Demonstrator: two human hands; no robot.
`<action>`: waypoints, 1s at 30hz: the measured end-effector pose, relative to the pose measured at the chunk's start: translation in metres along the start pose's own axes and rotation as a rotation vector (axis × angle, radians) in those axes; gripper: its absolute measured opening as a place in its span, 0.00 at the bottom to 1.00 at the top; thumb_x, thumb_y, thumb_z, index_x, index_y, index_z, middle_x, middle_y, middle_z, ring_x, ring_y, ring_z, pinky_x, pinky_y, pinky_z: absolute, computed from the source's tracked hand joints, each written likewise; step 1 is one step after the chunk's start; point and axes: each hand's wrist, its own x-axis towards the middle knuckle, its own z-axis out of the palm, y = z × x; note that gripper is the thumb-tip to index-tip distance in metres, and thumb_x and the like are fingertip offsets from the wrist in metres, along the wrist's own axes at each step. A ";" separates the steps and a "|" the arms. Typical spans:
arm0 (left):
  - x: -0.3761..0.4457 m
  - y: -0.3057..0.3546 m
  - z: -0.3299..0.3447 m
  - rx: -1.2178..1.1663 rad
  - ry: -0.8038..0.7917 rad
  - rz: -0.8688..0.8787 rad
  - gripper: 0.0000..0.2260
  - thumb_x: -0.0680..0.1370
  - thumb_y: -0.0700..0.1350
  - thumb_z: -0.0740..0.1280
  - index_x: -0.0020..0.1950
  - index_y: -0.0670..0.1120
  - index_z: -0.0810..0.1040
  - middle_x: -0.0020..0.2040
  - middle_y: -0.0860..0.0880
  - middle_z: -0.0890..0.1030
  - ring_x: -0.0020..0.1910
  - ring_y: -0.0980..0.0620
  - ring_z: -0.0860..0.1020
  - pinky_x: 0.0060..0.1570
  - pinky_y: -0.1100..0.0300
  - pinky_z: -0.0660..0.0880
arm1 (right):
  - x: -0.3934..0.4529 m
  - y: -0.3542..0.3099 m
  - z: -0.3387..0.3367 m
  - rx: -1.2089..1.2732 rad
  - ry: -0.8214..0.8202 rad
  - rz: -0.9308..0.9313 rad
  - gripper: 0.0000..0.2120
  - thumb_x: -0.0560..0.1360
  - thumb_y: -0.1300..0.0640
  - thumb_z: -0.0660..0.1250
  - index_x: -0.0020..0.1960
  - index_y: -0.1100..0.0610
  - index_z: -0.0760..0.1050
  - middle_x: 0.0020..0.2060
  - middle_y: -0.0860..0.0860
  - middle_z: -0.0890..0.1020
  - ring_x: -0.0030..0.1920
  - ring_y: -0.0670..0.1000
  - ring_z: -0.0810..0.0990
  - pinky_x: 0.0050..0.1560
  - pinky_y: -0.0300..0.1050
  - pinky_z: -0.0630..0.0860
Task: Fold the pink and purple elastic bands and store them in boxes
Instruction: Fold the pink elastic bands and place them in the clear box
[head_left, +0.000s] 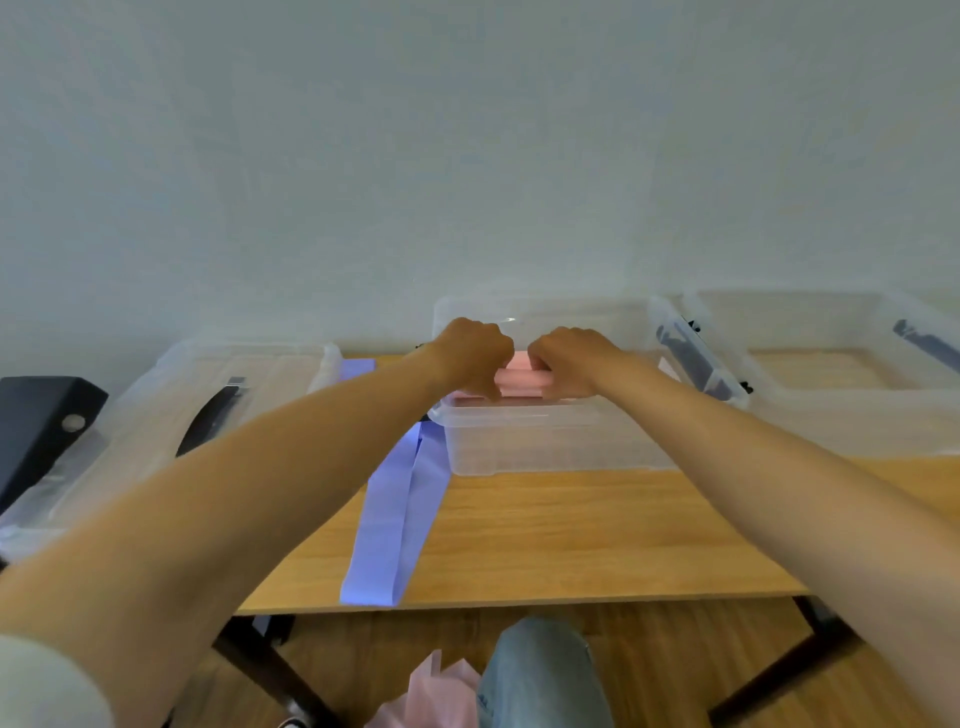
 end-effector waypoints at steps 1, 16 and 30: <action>0.007 0.002 0.004 0.020 -0.002 -0.006 0.17 0.76 0.56 0.72 0.61 0.49 0.79 0.54 0.48 0.81 0.54 0.46 0.80 0.45 0.54 0.73 | 0.006 0.000 0.001 -0.022 -0.015 -0.015 0.16 0.73 0.51 0.75 0.58 0.54 0.79 0.53 0.52 0.79 0.51 0.55 0.78 0.45 0.47 0.72; 0.041 0.013 0.043 -0.004 -0.238 -0.117 0.19 0.75 0.46 0.75 0.63 0.47 0.77 0.48 0.49 0.76 0.47 0.47 0.79 0.43 0.57 0.73 | 0.054 -0.013 0.034 -0.042 -0.228 -0.054 0.09 0.75 0.49 0.70 0.51 0.53 0.76 0.41 0.49 0.82 0.41 0.54 0.79 0.41 0.45 0.74; 0.038 0.009 0.039 -0.193 -0.299 -0.162 0.11 0.76 0.41 0.75 0.55 0.41 0.78 0.35 0.49 0.76 0.29 0.53 0.77 0.35 0.61 0.78 | 0.055 -0.004 0.036 0.401 -0.377 0.061 0.25 0.70 0.49 0.80 0.56 0.56 0.70 0.54 0.52 0.77 0.47 0.57 0.87 0.38 0.47 0.84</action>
